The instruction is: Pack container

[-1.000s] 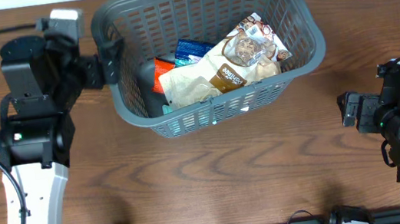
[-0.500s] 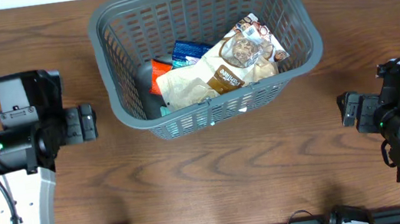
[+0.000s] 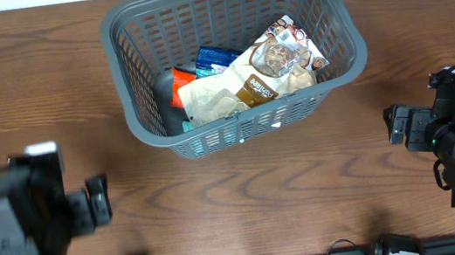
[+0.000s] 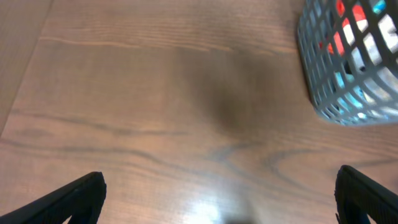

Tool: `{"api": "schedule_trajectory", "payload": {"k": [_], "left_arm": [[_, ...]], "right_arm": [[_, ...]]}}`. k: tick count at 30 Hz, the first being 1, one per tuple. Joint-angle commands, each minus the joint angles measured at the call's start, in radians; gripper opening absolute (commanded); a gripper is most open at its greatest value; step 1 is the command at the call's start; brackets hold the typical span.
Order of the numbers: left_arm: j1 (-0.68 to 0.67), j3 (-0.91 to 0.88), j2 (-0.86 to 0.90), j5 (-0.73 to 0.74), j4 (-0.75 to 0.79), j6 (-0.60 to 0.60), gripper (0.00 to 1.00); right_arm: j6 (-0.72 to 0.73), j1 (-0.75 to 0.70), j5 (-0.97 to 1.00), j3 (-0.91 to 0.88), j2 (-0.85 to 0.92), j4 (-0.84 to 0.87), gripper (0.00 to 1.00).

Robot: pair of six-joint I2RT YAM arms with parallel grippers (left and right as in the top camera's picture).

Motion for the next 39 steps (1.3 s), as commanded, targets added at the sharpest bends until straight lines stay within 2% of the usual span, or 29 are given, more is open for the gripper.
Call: {"api": "schedule_trajectory", "payload": {"k": [1,6,11,17,20,26,39], "left_arm": [[0.004,0.003,-0.104,0.010,-0.052,-0.028,0.99],[0.004,0.003,-0.270,0.010,-0.134,-0.063,0.99],[0.004,0.004,-0.424,0.010,-0.137,-0.151,0.99],[0.004,0.005,-0.556,0.010,-0.145,-0.174,0.99],[0.004,0.005,-0.586,0.010,-0.160,-0.226,0.99],[0.004,0.005,-0.589,0.011,-0.198,-0.224,0.99],[0.004,-0.028,-0.590,0.031,-0.024,-0.223,0.99]], "right_arm": [[0.005,0.011,-0.004,0.000,-0.002,-0.002,0.99],[0.005,0.011,-0.004,0.000,-0.002,-0.002,0.99],[0.005,0.011,-0.004,0.000,-0.002,-0.002,0.99],[0.005,0.011,-0.004,0.000,-0.002,-0.002,0.99],[0.005,0.011,-0.004,0.000,-0.002,-0.002,0.99],[0.005,0.011,-0.004,0.000,-0.002,-0.002,0.99],[0.005,0.011,-0.004,0.000,-0.002,-0.002,0.99]]}}
